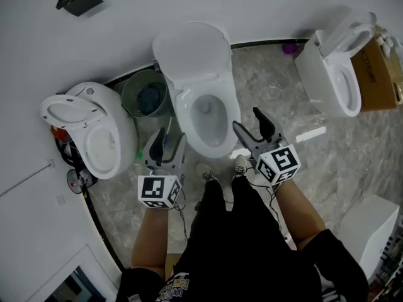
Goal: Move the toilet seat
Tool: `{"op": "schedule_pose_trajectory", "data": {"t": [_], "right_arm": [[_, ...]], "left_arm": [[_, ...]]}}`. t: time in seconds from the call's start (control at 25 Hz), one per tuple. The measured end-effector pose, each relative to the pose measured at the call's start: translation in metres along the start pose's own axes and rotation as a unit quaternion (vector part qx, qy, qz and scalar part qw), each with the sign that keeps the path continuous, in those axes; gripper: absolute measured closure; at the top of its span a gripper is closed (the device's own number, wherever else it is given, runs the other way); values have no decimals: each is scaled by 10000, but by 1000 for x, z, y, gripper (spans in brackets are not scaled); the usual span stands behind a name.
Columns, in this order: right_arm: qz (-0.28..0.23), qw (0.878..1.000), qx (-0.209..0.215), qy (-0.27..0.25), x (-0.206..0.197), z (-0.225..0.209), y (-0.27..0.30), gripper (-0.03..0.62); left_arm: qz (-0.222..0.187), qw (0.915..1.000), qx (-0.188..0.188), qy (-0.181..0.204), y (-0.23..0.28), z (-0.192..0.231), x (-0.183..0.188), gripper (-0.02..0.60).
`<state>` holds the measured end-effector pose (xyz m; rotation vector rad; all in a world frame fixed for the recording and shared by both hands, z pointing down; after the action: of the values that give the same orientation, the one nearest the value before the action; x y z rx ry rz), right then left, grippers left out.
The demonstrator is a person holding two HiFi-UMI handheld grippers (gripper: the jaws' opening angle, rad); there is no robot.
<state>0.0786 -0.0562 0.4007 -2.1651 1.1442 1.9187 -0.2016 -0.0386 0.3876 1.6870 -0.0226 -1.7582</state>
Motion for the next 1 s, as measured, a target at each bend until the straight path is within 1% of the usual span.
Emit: {"op": "schedule_pose_trajectory", "data": {"t": [0.2,0.36,0.52,0.76,1.0], "right_arm": [[304,9992,-22,247,-37,-15,9,279],[540,9977,-44,408,-75,-25,18,279],[758,9954,-64,579,-111,-33,35,276],[1059,9908,-126,836,-168,-43,55,272],[1306,9856,-266,1039,-222,-57,76,267]], "left_arm": [[249,9996,-36,-150,17,-5,-31,364],[348,9991,-99,-219,30,-12,-63,364],[474,9983,-139,-315,50,-10,-98,364],[671,9961,-41,-564,70,-1,-157,360],[895,9935,63,-696,90,13,-210,351]]}}
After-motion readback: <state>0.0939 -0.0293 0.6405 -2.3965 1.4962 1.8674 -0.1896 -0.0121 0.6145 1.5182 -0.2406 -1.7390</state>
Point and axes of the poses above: the fingertips, and each gripper's own axes: y forward along the fingers, z to its left, x out of its top, the point moved 9 cm from there along -y, backward along the fingers, and after that the axes turned 10 degrees about z, right-handed, at the moved point
